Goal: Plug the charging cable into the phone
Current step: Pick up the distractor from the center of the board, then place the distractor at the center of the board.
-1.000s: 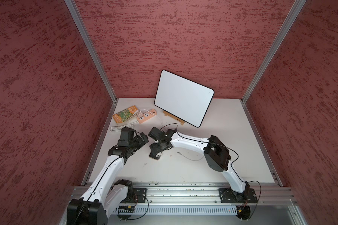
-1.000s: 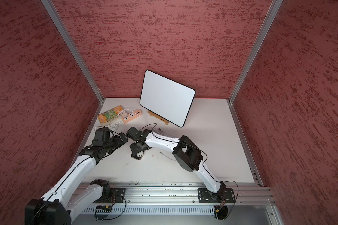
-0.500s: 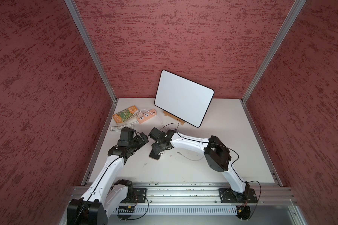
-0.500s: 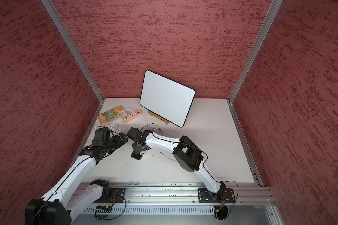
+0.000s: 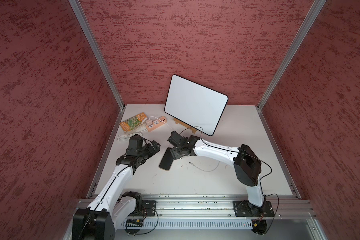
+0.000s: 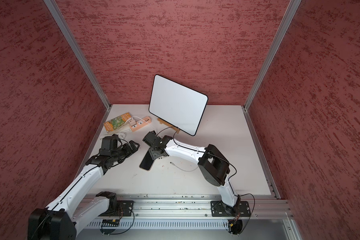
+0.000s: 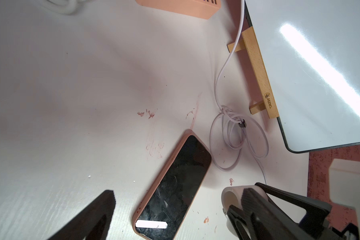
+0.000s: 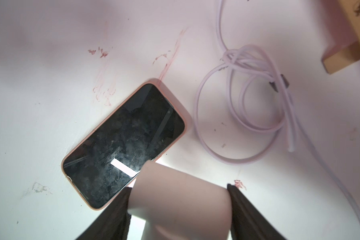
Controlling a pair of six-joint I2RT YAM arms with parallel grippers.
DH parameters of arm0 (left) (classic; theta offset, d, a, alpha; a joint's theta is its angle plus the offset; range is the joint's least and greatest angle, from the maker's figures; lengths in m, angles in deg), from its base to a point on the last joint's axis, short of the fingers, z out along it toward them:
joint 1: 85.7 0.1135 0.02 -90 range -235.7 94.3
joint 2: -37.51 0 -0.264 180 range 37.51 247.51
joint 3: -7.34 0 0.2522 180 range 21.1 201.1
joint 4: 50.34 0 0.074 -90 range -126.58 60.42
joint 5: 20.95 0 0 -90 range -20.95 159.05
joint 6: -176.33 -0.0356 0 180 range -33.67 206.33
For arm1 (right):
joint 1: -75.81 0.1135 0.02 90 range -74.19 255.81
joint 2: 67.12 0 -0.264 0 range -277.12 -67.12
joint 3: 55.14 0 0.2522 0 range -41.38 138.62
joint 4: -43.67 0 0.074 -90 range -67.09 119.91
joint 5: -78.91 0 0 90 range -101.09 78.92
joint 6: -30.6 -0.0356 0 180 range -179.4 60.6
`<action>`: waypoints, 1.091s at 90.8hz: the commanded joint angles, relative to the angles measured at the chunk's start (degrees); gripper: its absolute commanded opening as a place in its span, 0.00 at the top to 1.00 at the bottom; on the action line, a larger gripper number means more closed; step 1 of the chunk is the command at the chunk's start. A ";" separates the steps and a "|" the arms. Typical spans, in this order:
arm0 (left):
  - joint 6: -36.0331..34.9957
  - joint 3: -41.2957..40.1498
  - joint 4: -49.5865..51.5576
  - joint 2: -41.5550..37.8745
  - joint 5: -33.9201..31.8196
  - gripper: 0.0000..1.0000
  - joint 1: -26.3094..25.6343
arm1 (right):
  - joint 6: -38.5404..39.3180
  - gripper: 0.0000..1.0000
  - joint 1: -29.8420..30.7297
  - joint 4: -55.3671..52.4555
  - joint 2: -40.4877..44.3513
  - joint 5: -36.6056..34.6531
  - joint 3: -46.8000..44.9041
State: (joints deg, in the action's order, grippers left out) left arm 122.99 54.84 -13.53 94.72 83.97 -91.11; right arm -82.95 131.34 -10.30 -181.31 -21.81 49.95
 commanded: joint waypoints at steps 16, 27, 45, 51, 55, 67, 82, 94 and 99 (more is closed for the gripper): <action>2.68 0.24 -8.39 2.71 8.15 0.00 -3.11 | 0.11 0.37 -3.64 6.48 9.64 0.82 -8.65; 3.10 2.08 -8.32 3.63 6.16 0.00 -6.89 | 0.16 0.37 -5.53 7.94 13.48 1.47 -12.40; 4.26 3.72 -11.48 6.63 5.82 0.00 -12.44 | 0.27 0.37 -10.12 9.30 20.34 2.30 -18.42; 5.02 3.88 -13.29 7.80 6.36 0.00 -14.07 | 0.31 0.38 -11.95 9.53 22.37 2.62 -20.24; 5.20 4.13 -14.03 8.60 6.49 0.00 -15.12 | 0.37 0.37 -13.36 9.79 23.92 2.93 -21.42; 5.13 5.43 -14.97 10.32 6.68 0.00 -17.49 | 0.39 0.37 -17.75 9.82 28.09 3.40 -24.47; 5.08 6.43 -14.75 11.07 7.33 0.00 -19.02 | 0.36 0.37 -23.24 9.54 32.57 3.61 -27.43; 4.84 6.17 -15.62 12.04 7.95 0.00 -19.95 | 0.41 0.37 -28.30 9.38 34.51 3.94 -29.53; 4.68 6.25 -16.15 12.80 8.46 0.00 -20.15 | 0.32 0.37 -30.87 9.46 34.98 4.33 -30.39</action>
State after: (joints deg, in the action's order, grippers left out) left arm 128.04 59.91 -27.82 106.07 91.10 -110.56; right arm -82.95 104.26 -2.36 -148.15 -18.37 21.15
